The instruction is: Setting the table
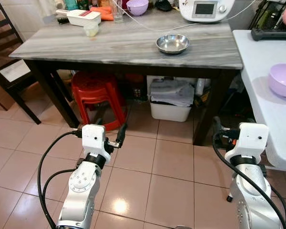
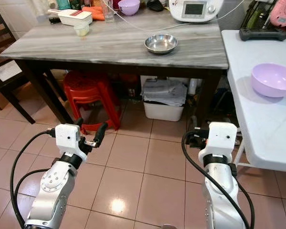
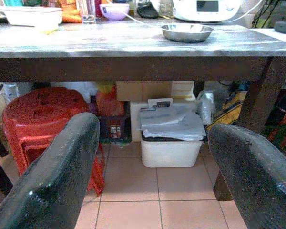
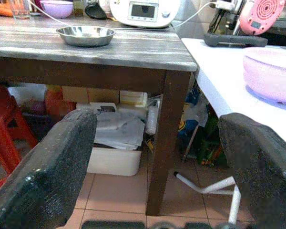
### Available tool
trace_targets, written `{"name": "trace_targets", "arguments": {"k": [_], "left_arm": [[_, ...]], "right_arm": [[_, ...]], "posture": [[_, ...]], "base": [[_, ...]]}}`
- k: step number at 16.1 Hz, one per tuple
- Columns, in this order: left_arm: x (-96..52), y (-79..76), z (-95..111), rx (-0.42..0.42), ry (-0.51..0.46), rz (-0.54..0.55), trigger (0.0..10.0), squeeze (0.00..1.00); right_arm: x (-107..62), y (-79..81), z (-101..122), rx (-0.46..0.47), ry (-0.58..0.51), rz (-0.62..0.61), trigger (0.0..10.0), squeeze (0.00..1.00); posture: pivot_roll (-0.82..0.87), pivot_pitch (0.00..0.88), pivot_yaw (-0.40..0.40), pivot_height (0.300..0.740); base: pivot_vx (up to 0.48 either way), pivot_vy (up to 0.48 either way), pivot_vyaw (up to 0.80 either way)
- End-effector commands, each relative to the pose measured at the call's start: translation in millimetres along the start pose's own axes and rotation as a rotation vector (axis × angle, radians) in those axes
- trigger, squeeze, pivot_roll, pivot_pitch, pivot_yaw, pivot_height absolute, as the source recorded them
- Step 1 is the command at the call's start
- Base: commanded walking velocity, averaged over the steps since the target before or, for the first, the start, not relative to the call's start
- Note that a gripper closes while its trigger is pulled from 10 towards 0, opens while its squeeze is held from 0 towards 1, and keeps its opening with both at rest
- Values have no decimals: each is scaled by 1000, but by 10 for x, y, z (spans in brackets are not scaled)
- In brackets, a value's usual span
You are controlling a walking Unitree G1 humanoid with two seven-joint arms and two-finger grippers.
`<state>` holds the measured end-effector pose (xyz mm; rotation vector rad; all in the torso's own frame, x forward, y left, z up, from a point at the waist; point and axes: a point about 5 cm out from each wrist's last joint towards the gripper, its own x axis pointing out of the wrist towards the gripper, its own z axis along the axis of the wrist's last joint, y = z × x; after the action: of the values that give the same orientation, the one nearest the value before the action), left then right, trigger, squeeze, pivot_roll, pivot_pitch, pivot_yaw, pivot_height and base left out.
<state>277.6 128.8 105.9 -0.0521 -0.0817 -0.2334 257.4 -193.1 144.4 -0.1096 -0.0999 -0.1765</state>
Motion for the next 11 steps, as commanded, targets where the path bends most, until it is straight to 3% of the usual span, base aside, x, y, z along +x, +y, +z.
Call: {"name": "trace_targets", "arguments": {"k": [1,3,7,11], "left_arm": [[-6,43,46,4,-16,16,10000,0],[5,37,55,1,-19,13,10000,0],[9,34,61,-4,-19,10,10000,0],[22,25,67,-9,-20,4,10000,0]], "right_arm": [[-17,-2,38,7,-19,-4,10000,0],[-8,9,39,14,-20,-2,10000,0],[-10,14,37,17,-18,1,10000,0],[-4,16,41,21,-21,1,10000,0]], "posture": [[-143,104,82,740],[-143,104,82,740],[-143,109,85,740],[-145,109,87,740]], "base": [[0,0,0],[0,0,0],[0,0,-461],[0,-277,-103]]}}
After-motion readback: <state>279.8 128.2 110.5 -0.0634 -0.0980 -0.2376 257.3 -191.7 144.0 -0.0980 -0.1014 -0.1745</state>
